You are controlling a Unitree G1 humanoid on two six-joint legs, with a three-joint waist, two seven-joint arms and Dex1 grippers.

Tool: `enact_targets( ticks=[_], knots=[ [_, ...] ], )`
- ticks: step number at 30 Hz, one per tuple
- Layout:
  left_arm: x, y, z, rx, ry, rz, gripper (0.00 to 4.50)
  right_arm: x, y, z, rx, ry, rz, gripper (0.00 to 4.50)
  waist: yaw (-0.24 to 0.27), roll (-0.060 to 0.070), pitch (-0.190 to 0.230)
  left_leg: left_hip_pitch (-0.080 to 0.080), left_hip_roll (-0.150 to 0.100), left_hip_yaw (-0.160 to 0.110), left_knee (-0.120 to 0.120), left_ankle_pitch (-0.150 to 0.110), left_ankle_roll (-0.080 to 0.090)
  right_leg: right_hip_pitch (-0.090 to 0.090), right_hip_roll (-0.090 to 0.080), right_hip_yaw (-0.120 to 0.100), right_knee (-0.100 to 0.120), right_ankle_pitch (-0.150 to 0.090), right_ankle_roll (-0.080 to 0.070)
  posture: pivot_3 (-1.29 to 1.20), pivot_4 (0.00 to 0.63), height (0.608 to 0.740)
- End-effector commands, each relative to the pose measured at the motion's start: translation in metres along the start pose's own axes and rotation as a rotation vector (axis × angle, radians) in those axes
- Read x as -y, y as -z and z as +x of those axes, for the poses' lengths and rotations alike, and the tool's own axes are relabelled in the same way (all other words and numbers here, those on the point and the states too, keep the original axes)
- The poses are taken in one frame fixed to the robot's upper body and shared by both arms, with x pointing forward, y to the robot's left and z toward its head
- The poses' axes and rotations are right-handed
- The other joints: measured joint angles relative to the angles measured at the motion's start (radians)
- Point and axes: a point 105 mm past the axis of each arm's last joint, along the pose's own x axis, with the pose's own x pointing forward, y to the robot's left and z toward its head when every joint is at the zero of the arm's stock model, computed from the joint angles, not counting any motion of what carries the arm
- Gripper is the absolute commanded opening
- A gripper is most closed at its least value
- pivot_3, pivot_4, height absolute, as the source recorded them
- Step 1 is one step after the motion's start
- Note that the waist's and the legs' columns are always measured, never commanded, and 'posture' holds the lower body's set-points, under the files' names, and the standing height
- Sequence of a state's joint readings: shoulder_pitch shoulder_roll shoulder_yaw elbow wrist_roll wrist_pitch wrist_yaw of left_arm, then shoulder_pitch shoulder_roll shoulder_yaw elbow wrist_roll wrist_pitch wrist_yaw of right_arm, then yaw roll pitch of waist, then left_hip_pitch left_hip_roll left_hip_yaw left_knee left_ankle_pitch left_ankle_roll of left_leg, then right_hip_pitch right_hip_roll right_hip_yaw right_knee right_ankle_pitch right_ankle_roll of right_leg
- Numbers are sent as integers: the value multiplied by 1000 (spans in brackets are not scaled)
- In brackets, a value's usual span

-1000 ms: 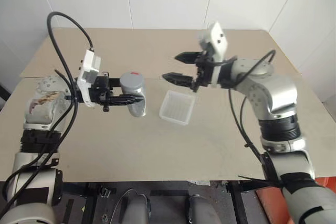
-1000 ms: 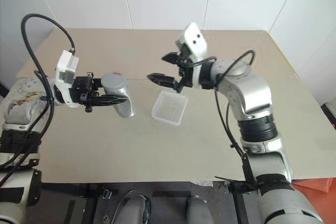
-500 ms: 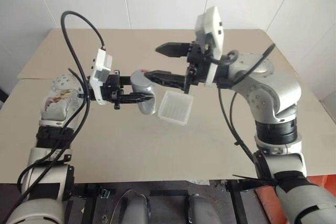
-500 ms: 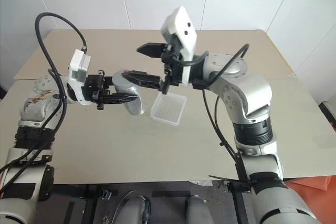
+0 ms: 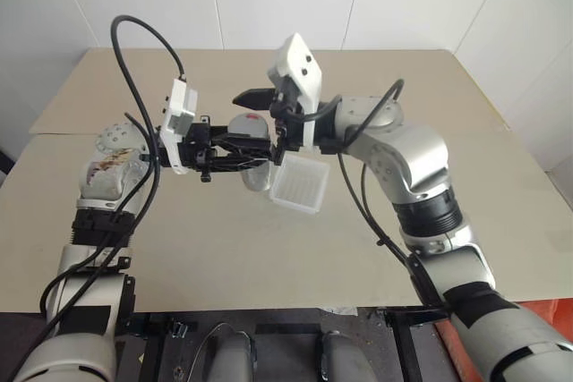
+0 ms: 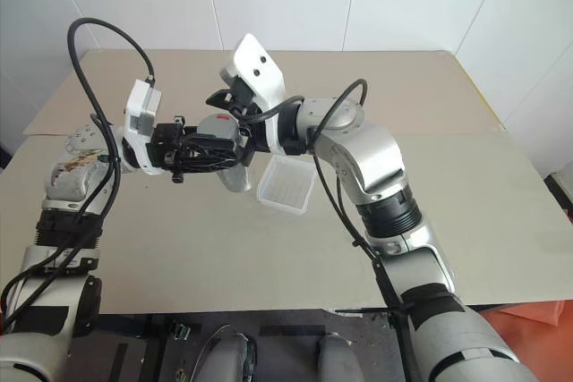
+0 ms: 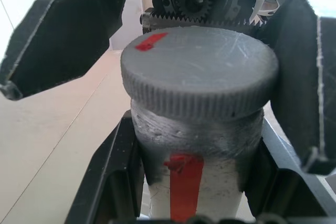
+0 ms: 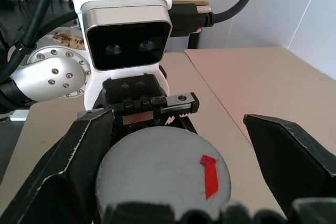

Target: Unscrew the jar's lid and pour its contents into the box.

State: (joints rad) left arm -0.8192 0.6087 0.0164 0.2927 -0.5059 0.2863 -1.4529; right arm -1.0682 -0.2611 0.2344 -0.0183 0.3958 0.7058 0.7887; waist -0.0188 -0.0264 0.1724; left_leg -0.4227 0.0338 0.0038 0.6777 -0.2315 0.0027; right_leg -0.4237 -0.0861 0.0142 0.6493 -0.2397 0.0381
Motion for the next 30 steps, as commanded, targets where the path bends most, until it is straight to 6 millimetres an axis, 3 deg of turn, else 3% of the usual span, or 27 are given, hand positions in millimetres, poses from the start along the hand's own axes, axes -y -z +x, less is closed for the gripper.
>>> enact_targets(
  ticks=[1,13,30],
  knots=[
    [3,-12,-5,-4,9,61,2248,9,-13,-10,31,39,-53,4478,0,0,0,0,0,0,0,0,0,0,0,0,0,0,0,0,150,740],
    [3,-13,-11,-13,5,64,2248,17,-2,-42,-1,84,-48,4478,1,0,0,0,0,0,0,0,0,0,0,0,0,0,0,0,150,740],
    [4,-14,-16,-19,10,61,2248,17,-1,-68,-1,101,-44,4478,1,0,0,0,0,0,0,0,0,0,0,0,-1,0,0,0,150,740]
  ],
)
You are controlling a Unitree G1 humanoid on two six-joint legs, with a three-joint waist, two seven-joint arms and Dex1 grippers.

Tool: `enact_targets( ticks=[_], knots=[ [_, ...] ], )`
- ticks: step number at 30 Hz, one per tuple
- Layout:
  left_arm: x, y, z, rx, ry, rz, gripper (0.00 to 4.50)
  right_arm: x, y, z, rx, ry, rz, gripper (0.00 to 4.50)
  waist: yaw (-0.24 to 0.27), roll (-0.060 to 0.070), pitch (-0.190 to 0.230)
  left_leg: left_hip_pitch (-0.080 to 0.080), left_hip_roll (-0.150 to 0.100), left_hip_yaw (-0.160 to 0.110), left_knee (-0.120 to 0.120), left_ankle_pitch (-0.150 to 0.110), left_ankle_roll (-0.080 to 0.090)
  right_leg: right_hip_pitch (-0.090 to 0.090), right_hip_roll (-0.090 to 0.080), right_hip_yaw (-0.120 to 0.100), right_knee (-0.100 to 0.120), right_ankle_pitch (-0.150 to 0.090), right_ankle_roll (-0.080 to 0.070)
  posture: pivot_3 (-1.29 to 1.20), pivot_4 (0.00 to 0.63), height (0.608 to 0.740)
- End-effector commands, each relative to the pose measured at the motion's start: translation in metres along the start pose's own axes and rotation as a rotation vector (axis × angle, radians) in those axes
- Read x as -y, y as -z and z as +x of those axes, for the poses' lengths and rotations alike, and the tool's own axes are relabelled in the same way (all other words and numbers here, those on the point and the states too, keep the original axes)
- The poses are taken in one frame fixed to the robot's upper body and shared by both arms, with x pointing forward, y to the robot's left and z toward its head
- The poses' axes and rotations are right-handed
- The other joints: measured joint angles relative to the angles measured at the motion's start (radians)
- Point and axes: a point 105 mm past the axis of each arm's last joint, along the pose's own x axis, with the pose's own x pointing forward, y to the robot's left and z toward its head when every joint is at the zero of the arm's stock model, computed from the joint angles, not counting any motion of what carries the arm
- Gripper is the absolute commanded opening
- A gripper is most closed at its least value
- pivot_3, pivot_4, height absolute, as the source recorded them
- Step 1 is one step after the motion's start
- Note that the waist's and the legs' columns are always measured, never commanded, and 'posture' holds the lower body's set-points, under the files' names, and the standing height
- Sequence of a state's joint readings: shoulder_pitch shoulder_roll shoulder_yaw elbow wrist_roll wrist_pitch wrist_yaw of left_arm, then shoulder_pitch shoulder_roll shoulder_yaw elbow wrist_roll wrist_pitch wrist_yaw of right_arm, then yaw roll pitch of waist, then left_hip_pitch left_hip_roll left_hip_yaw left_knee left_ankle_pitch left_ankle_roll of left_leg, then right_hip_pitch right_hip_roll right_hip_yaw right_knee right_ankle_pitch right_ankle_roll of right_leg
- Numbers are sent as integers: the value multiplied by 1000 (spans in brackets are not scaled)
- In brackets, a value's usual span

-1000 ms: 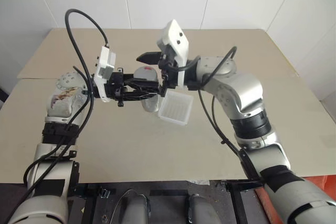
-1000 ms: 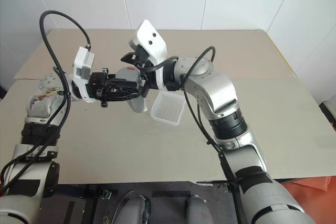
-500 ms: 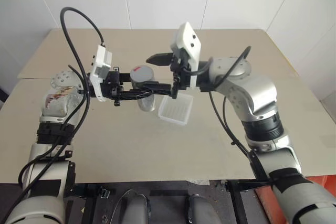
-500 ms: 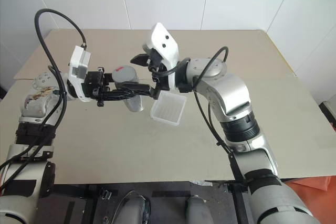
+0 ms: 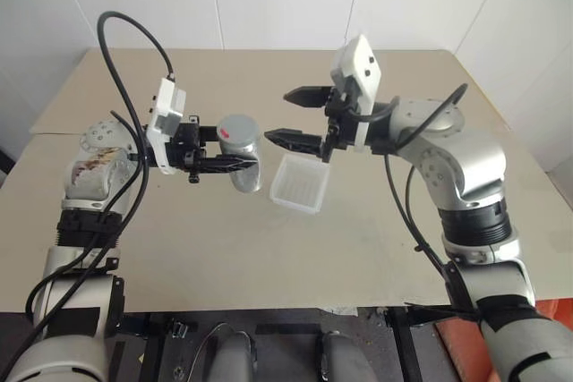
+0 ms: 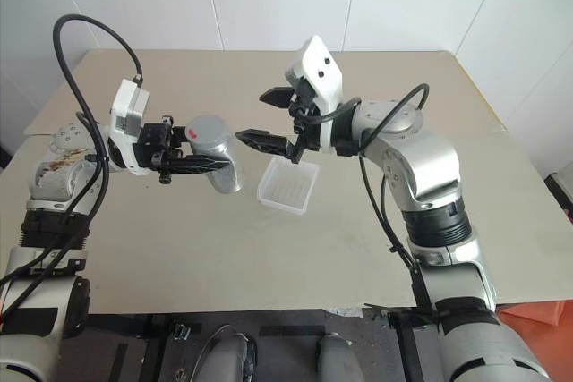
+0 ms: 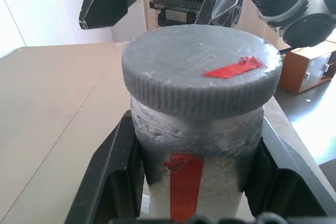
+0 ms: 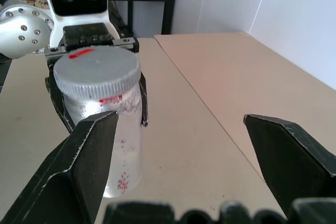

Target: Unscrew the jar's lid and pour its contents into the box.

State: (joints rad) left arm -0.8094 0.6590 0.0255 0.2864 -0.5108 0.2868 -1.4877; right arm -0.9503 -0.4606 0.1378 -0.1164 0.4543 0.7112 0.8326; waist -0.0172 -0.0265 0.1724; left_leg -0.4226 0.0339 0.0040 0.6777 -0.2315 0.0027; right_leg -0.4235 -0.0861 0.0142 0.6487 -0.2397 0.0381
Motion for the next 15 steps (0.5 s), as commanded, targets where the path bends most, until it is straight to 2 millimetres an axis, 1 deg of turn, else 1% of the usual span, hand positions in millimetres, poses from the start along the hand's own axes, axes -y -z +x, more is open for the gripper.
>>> enact_targets(
  ticks=[1,4,7,10,15],
  knots=[
    [2,-12,-4,14,3,50,2248,-3,-14,-10,39,-7,-38,4478,0,0,0,0,0,0,0,0,0,0,0,0,0,0,0,0,150,740],
    [0,-11,-3,11,-4,50,2248,-11,-15,-14,31,-50,-53,4478,1,0,0,0,0,0,0,0,0,0,0,0,0,0,0,0,150,740],
    [-2,-8,0,6,-12,50,2248,-24,-28,-16,71,-116,-47,4478,0,0,0,0,0,0,0,0,0,0,0,0,0,0,0,0,150,740],
    [-2,-6,3,11,-11,47,2248,-32,-39,-8,95,-136,-42,4478,-1,0,0,0,0,0,0,0,0,0,0,0,0,0,0,0,150,740],
    [-4,-6,8,18,-3,49,2248,-32,-41,13,55,-98,-24,4478,-1,0,0,0,0,0,0,0,0,0,0,0,0,0,0,0,150,740]
  ],
)
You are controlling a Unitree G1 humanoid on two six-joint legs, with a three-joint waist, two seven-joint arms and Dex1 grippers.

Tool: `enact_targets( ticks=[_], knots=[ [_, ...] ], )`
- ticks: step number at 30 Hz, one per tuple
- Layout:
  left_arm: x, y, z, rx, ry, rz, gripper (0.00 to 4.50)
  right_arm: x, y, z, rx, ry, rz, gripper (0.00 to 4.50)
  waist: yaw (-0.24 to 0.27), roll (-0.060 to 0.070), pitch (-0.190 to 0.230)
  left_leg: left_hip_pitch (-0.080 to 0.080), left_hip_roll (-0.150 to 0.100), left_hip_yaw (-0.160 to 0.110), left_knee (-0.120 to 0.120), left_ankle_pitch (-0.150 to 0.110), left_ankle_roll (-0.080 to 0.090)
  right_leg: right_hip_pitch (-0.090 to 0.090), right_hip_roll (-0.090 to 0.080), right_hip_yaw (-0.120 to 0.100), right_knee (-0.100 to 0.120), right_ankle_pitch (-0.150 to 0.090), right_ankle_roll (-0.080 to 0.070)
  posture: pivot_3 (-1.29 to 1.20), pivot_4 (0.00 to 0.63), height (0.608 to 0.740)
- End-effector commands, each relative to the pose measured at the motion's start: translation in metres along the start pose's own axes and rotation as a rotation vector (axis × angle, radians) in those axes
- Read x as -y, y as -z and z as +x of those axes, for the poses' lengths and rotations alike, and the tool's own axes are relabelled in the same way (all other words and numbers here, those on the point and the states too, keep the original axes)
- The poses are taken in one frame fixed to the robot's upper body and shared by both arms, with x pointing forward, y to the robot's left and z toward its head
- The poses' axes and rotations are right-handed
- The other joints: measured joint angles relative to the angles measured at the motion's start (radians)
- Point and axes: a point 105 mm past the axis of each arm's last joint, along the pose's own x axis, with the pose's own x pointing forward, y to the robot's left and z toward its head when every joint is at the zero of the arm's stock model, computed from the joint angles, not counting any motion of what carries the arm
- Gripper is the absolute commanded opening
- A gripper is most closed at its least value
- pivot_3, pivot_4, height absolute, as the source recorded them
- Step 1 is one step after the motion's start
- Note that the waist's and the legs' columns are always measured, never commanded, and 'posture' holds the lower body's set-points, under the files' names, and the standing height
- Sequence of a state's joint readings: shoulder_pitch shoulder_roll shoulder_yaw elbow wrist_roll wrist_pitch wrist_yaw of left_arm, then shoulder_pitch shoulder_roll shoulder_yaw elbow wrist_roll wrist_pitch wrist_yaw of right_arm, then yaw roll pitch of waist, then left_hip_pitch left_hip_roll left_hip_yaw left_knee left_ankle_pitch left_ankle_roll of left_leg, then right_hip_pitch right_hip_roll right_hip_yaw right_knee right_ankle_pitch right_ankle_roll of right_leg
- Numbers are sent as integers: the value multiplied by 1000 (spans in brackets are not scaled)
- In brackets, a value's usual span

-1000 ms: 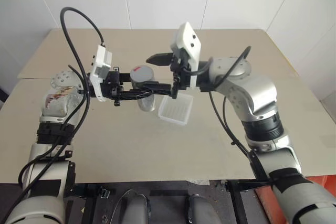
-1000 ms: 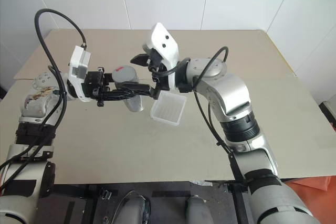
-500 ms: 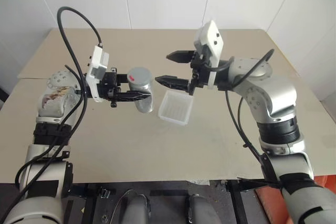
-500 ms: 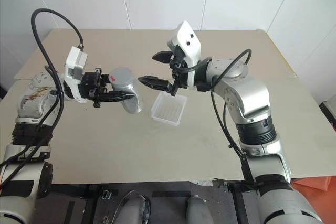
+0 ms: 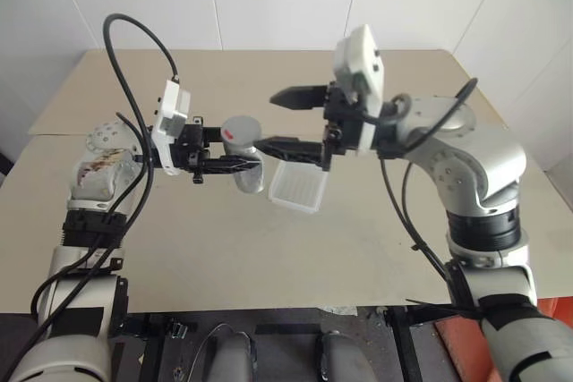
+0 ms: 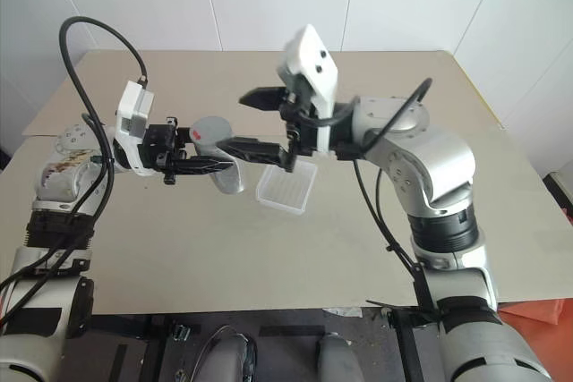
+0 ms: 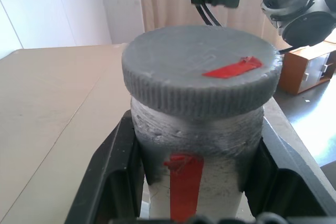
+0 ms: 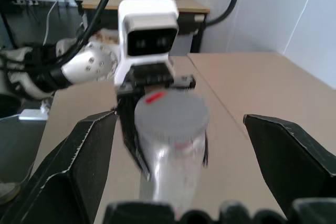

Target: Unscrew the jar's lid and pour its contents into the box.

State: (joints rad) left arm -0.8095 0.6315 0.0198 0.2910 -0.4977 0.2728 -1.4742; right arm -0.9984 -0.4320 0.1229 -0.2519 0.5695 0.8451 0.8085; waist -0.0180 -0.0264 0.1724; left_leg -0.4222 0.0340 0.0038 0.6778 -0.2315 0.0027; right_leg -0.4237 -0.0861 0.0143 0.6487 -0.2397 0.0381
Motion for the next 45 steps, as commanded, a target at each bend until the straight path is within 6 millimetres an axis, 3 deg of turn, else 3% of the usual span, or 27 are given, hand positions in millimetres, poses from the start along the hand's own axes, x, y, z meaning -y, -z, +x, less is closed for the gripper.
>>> enact_targets(
  ticks=[1,9,19,22,25,26,32,39,41,45],
  knots=[
    [-3,-9,2,10,0,49,2248,-1,-8,10,-13,17,-32,4478,1,0,0,0,0,0,0,0,0,0,0,0,0,0,0,0,150,740],
    [-2,-10,2,18,4,55,2248,-3,-3,29,-51,15,-49,4478,1,0,0,0,0,0,0,0,0,0,0,0,0,0,0,0,150,740],
    [-1,-9,1,15,2,53,2248,-4,-1,35,-53,0,-33,4478,1,0,0,-1,0,0,0,0,0,0,0,0,0,0,0,0,150,740],
    [0,-9,1,14,3,53,2248,-5,0,36,-51,-4,-29,3900,1,0,0,-1,0,0,0,0,0,0,0,0,0,0,0,0,150,740],
    [0,-9,1,12,4,54,2248,-4,0,36,-49,-2,-23,2885,1,0,0,-1,0,0,0,0,0,0,0,0,0,0,0,0,150,740],
    [0,-9,0,10,5,54,2248,-4,0,36,-49,-2,-22,2750,1,0,0,-1,0,0,0,0,0,0,0,0,0,0,0,0,150,740],
    [1,-8,-1,-1,7,55,2248,2,-3,33,-42,13,10,2749,1,0,0,-1,0,0,0,0,0,0,0,0,0,0,0,0,150,740],
    [7,9,-4,-71,22,56,2248,29,-28,0,39,76,152,2749,2,0,0,-1,0,0,0,0,0,0,0,0,0,0,0,0,150,740],
    [5,7,-5,-53,6,55,2248,40,-22,-20,32,150,157,2749,7,0,0,-1,0,0,0,0,0,0,0,-1,0,0,0,0,150,740],
    [-3,1,-6,-21,-54,68,2248,57,14,-64,-47,367,109,2749,14,0,0,-1,-1,0,0,0,0,2,-1,-1,-1,0,0,0,150,740]
  ],
)
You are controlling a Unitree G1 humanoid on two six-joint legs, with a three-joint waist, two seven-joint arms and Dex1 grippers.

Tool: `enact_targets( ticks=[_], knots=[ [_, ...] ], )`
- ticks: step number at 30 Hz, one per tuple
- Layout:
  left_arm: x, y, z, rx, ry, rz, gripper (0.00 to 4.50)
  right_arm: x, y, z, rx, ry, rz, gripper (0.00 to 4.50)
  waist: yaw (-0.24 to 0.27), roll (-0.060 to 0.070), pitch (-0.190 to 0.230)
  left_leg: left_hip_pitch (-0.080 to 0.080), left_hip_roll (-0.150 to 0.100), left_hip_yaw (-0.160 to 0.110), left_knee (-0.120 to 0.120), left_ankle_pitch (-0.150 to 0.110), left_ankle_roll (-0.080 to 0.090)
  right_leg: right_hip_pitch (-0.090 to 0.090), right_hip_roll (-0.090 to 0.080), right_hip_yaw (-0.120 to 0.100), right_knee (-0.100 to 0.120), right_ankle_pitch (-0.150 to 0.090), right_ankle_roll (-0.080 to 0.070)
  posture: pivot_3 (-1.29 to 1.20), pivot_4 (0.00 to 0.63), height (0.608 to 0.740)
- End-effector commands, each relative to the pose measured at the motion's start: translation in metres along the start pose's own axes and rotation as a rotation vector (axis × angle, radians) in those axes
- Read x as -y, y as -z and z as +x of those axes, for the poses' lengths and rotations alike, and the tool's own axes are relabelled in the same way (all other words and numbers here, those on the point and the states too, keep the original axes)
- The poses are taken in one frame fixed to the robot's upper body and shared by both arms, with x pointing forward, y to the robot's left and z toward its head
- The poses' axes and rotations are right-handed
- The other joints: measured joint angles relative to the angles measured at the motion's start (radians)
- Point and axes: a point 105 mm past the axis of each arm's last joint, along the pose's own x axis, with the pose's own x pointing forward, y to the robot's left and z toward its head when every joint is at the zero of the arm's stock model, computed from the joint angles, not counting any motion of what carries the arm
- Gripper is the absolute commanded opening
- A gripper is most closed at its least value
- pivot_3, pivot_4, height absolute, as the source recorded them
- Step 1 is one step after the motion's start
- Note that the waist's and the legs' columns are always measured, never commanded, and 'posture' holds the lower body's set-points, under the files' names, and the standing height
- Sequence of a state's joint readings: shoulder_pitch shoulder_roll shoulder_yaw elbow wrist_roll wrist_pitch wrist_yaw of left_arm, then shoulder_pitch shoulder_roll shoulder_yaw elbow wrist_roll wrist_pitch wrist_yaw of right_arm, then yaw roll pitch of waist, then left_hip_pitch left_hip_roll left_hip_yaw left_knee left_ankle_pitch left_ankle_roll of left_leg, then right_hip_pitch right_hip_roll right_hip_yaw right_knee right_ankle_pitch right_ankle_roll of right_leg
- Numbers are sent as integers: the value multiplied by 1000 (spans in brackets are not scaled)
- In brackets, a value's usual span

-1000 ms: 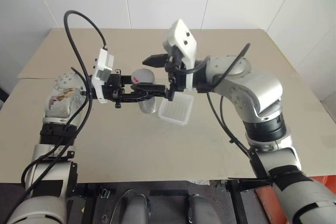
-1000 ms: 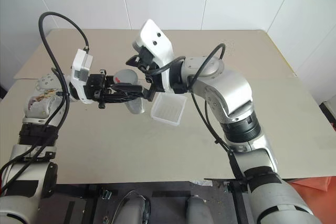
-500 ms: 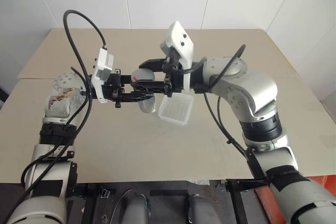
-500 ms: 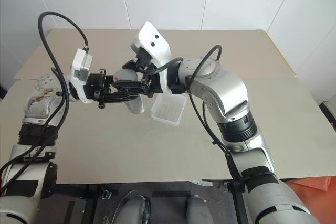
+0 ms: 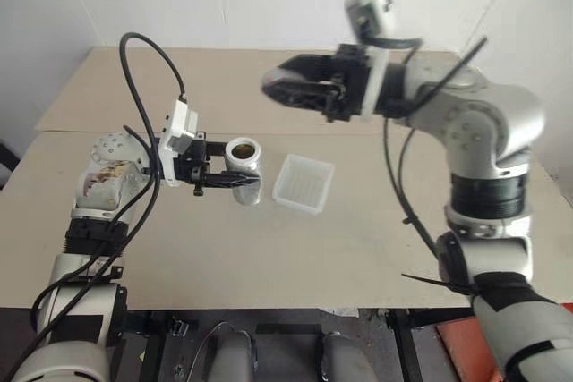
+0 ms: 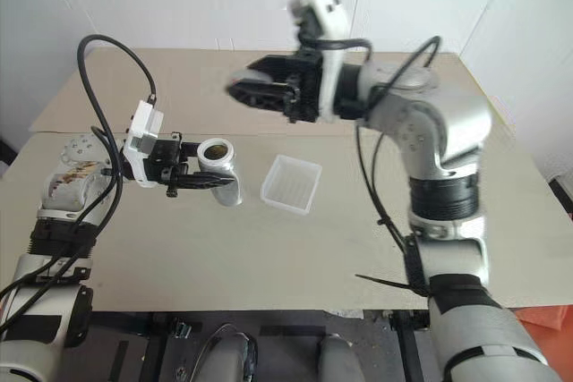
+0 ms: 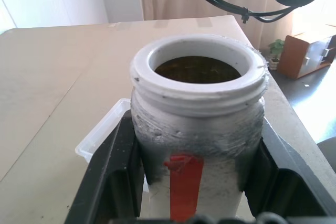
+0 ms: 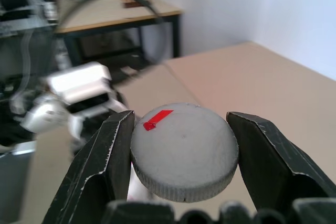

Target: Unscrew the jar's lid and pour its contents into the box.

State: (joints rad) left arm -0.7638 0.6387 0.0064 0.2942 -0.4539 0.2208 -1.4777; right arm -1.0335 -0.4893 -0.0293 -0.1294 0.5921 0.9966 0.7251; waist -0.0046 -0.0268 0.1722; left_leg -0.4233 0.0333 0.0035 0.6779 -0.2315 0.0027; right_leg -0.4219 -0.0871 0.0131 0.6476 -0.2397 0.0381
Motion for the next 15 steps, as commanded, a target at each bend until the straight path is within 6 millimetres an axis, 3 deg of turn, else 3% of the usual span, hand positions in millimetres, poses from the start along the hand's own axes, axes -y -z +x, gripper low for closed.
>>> enact_targets(
  ticks=[1,4,7,10,12,15],
  knots=[
    [-9,-17,-3,43,-62,70,2248,25,25,-35,-21,212,-92,2749,2,0,0,0,0,0,0,0,0,0,0,0,0,0,0,0,150,740],
    [-14,-19,-3,59,-100,79,2248,41,70,-71,-98,347,-69,2749,1,0,0,-1,-1,1,0,0,0,-1,0,1,0,0,0,0,150,740],
    [-18,-18,1,61,-135,84,2248,48,122,-92,-230,435,-23,2749,-9,0,0,-1,-1,1,0,0,0,-2,0,2,0,0,0,0,150,740],
    [-24,-16,8,64,-165,92,2248,49,163,-95,-322,478,40,3676,-22,0,0,2,-1,2,0,0,0,-1,0,4,-1,0,0,0,150,740],
    [-27,-16,13,60,-182,106,2248,47,178,-96,-348,476,65,4288,-24,0,0,5,0,2,0,0,0,0,1,4,-1,0,0,0,150,740],
    [-32,-16,18,54,-210,128,2248,46,187,-98,-374,471,76,4433,-24,0,0,4,0,2,0,0,0,0,1,4,-1,0,0,0,150,740]
  ],
)
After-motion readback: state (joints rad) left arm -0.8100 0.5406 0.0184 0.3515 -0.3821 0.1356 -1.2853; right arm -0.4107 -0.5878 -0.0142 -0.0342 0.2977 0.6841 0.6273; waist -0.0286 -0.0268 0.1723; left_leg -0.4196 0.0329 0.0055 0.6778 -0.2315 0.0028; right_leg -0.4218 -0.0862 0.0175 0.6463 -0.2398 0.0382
